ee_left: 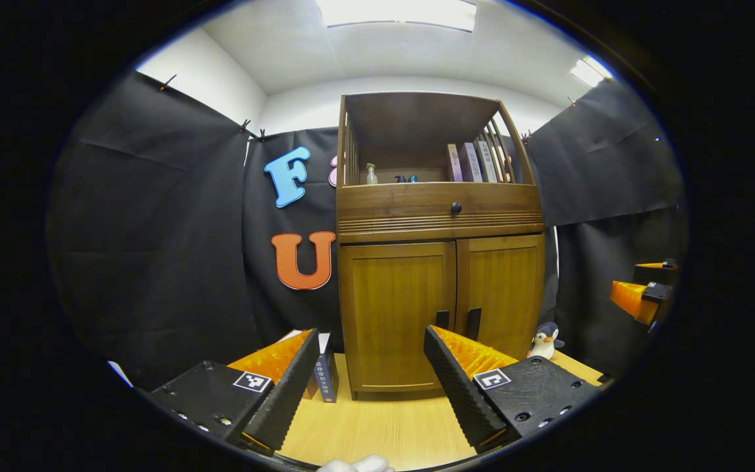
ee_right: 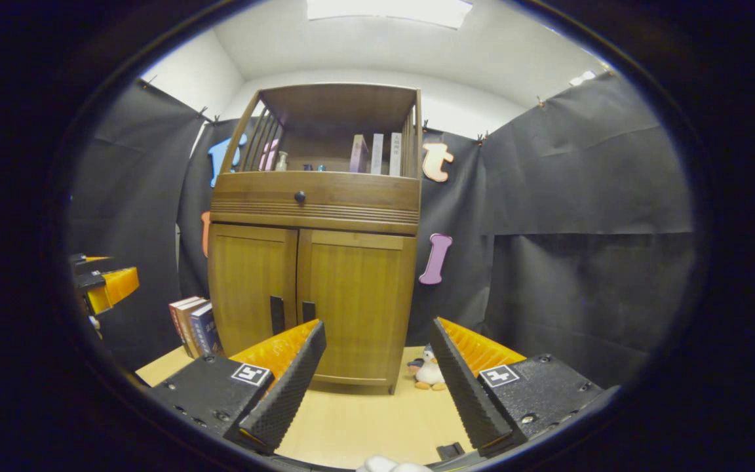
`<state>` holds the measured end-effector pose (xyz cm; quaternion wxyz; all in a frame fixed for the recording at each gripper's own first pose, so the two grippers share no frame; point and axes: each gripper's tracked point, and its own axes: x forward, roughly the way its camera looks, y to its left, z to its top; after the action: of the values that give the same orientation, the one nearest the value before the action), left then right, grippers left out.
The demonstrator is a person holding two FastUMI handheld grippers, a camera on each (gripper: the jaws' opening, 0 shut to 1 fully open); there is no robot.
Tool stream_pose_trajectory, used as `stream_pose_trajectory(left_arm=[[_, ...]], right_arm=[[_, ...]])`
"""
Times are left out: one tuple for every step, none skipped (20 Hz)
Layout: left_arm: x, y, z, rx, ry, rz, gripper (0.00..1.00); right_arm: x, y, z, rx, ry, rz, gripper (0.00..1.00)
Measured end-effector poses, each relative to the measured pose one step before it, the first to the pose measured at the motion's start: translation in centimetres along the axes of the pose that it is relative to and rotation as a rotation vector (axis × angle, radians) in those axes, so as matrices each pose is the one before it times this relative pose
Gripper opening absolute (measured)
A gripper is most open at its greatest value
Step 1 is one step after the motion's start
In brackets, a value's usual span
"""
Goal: Open the right door of the double-door shoe cabinet with the right hand, and open the left door with the left hand.
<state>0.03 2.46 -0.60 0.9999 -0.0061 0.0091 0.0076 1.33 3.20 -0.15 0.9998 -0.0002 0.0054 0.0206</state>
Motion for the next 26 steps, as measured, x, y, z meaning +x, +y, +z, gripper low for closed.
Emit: stream_pose_trajectory(left_arm=[[-0.179,0.120,-0.296,-0.00591,0.00741,-0.00086,0.96],[-0.167,0.119,-0.355,-0.00414,0.00789,-0.00341,0.96],[-0.199,0.258,-0.228,-0.00129,0.00764,-0.00139,0.96],[-0.275,0.351,-0.221,-0.00038,0.00864,0.00005,0.96],[-0.238,0.373,-0.319,-0.00200,0.00775,0.00192,0.96],[-0.294,0.350,0.021,-0.00313,-0.00200,0.00153,0.96],[-0.162,0.475,-0.126,-0.00354,0.00278,0.00480,0.96],[-0.252,0.522,-0.176,-0.00274,0.00628,0.00825,0.96],[-0.216,0.563,-0.105,-0.00256,0.00457,0.01235,0.96],[-0.285,0.500,0.097,-0.00472,-0.00211,0.01382,0.96],[-0.256,0.402,0.044,-0.00636,-0.00035,0.01331,0.96],[-0.309,0.291,0.007,-0.00566,-0.00013,0.01122,0.96],[-0.104,0.433,-0.055,-0.00064,-0.00054,0.01581,0.96],[-0.114,0.479,-0.065,0.00298,0.00068,0.02139,0.97],[-0.145,0.397,-0.336,0.00265,0.01197,0.02107,0.96],[-0.176,0.192,-0.185,-0.00105,0.00813,0.01361,0.96],[-0.019,-0.011,-0.003,-0.00082,0.00407,0.00773,0.97],[-0.109,0.124,-0.095,0.00235,0.00385,0.01204,1.00],[0.037,0.327,-0.056,0.00210,0.00365,0.01825,0.96],[-0.116,0.151,0.035,-0.00288,0.00149,0.01475,0.96],[-0.162,-0.043,0.041,-0.00675,-0.00353,0.01154,1.00],[-0.050,-0.053,0.066,-0.00456,-0.00085,0.01236,0.97],[-0.080,-0.042,-0.118,0.00045,0.00386,0.01282,0.96],[-0.031,-0.032,-0.062,0.00463,0.00269,0.01088,0.96],[-0.061,-0.158,0.109,0.00538,0.00118,0.00869,0.97],[0.007,-0.231,-0.063,0.00352,0.00337,0.00773,0.96]], right_arm=[[0.177,0.377,0.000,-0.00081,-0.00026,0.00282,1.00],[0.240,0.372,-0.238,-0.00280,0.00302,0.00384,1.00],[0.297,0.481,-0.178,-0.00352,0.00357,0.00368,1.00],[0.466,0.434,-0.304,-0.00384,0.00622,0.00342,1.00],[0.566,0.471,-0.410,-0.00348,0.00959,0.00508,1.00],[0.687,0.697,-0.260,-0.00174,0.00133,0.00859,1.00],[1.045,0.479,-0.185,-0.00364,-0.00201,0.00396,1.00],[1.117,0.385,-0.395,-0.00744,0.00513,0.00527,1.00],[1.335,0.725,-0.237,-0.00574,0.00075,0.01777,1.00],[1.499,0.693,-0.346,-0.00573,0.00512,0.01885,1.00],[1.771,0.290,-0.455,-0.00509,0.01111,0.01320,1.00],[2.201,0.010,-0.562,-0.00277,0.01246,0.00894,1.00],[1.841,0.164,-0.487,-0.00422,0.01316,0.00551,1.00],[1.812,0.286,-0.595,-0.01369,0.00759,0.00295,1.00],[1.960,0.453,-0.559,-0.02004,0.01522,0.00423,1.00],[1.882,0.926,-0.356,0.00199,0.01507,0.01676,1.00],[1.906,0.577,-0.216,0.00976,0.00925,0.01080,1.00],[2.028,0.053,-0.401,0.00102,0.00938,0.00358,1.00],[1.458,0.321,-0.294,0.00074,0.01409,0.00707,1.00],[1.332,0.543,-0.208,0.00122,0.00355,0.00921,0.99],[1.229,0.280,-0.047,-0.00673,0.00388,0.00624,0.99],[0.926,0.358,-0.072,-0.00562,0.00278,0.01116,0.98],[0.869,0.332,0.259,-0.00527,-0.00205,0.00680,0.98],[0.766,0.270,-0.071,-0.00708,0.00192,0.00241,0.98],[0.596,0.365,-0.186,-0.00226,0.00962,0.01039,0.97],[0.729,0.437,-0.190,0.00128,0.00748,0.01128,0.98]])
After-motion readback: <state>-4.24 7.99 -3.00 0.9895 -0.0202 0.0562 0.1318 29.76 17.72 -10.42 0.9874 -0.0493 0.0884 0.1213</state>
